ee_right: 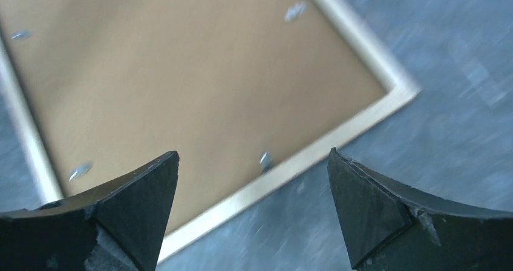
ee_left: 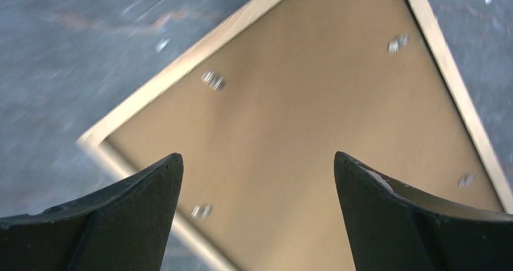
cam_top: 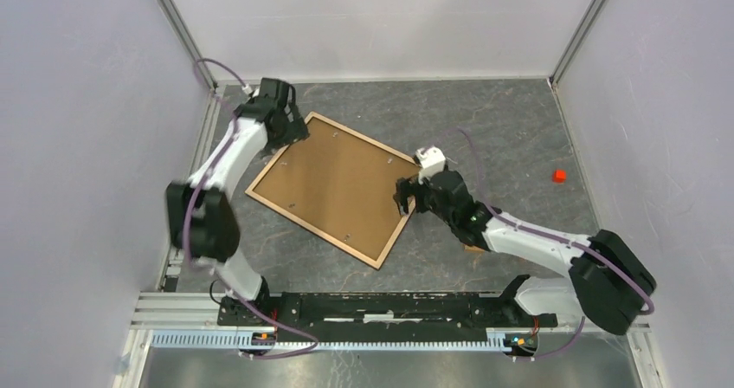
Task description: Put the photo into the frame
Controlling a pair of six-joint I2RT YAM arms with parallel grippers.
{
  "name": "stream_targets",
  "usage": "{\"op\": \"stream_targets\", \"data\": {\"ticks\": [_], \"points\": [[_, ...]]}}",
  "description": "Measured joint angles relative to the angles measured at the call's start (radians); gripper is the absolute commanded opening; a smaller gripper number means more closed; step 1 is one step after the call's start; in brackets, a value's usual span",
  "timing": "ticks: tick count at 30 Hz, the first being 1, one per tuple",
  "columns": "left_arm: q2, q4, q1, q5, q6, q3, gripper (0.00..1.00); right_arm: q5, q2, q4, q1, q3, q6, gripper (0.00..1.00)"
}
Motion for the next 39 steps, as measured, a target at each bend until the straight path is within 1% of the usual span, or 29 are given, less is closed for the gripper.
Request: {"op": "stream_targets", "data": {"ticks": [2,3,5,6,7,8,9,11,14,15,16,20,21,22,23,24,27,30,31,34,36,39], "points": [[-0.193,-0.019,-0.040,-0.053,-0.007,-0.127,1.00,0.063,0.062,-0.035,-0.004,0.117,-0.127,0.98],[-0.314,-0.014,-0.071,-0.076,-0.031,-0.211,1.00,0.098,0.106,-0.050,-0.006,0.181,-0.183,0.98],[-0.524,-0.027,-0.153,-0.103,-0.086,-0.350,1.00,0.176,0.222,-0.069,-0.013,0.325,-0.274,0.98],[-0.602,-0.039,-0.209,-0.117,-0.125,-0.413,1.00,0.228,0.320,-0.078,-0.017,0.436,-0.323,0.98],[-0.649,-0.055,-0.254,-0.127,-0.156,-0.452,1.00,0.232,0.331,-0.078,-0.023,0.447,-0.327,0.98],[-0.695,-0.068,-0.323,-0.145,-0.207,-0.500,1.00,0.247,0.388,-0.101,-0.035,0.511,-0.344,0.98],[-0.718,-0.086,-0.390,-0.152,-0.263,-0.550,1.00,0.247,0.434,-0.115,-0.047,0.562,-0.352,0.98],[-0.716,-0.106,-0.464,-0.150,-0.347,-0.623,1.00,0.230,0.543,-0.146,-0.078,0.687,-0.362,0.98],[-0.666,-0.130,-0.531,-0.151,-0.479,-0.739,1.00,0.169,0.672,-0.180,-0.117,0.830,-0.372,0.98],[-0.665,-0.130,-0.543,-0.150,-0.510,-0.767,0.96,0.141,0.697,-0.184,-0.128,0.851,-0.372,0.98],[-0.671,-0.118,-0.551,-0.141,-0.561,-0.814,0.94,0.109,0.720,-0.187,-0.142,0.863,-0.372,0.98],[-0.681,-0.047,-0.554,-0.121,-0.653,-0.892,0.88,-0.047,0.781,-0.188,-0.198,0.867,-0.320,0.96],[-0.674,-0.027,-0.554,-0.117,-0.674,-0.901,0.85,-0.084,0.795,-0.187,-0.214,0.867,-0.304,0.95],[-0.662,-0.006,-0.553,-0.114,-0.689,-0.902,0.80,-0.121,0.808,-0.185,-0.229,0.867,-0.287,0.94],[-0.646,0.023,-0.547,-0.108,-0.700,-0.902,0.77,-0.154,0.821,-0.183,-0.245,0.867,-0.274,0.91],[-0.631,0.050,-0.539,-0.097,-0.705,-0.902,0.77,-0.183,0.832,-0.181,-0.257,0.867,-0.262,0.88],[-0.566,0.140,-0.511,-0.065,-0.722,-0.902,0.77,-0.261,0.862,-0.177,-0.289,0.867,-0.233,0.84],[-0.526,0.179,-0.491,-0.051,-0.726,-0.893,0.73,-0.295,0.865,-0.163,-0.299,0.848,-0.203,0.79],[-0.521,0.198,-0.480,-0.046,-0.727,-0.892,0.70,-0.304,0.859,-0.150,-0.296,0.828,-0.192,0.76],[-0.513,0.220,-0.444,-0.036,-0.727,-0.892,0.54,-0.310,0.807,-0.070,-0.282,0.706,-0.161,0.68],[-0.514,0.195,-0.419,-0.037,-0.727,-0.896,0.52,-0.285,0.759,-0.040,-0.279,0.627,-0.136,0.62],[-0.509,0.190,-0.396,-0.039,-0.727,-0.893,0.44,-0.254,0.710,-0.018,-0.285,0.554,-0.088,0.58]]}}
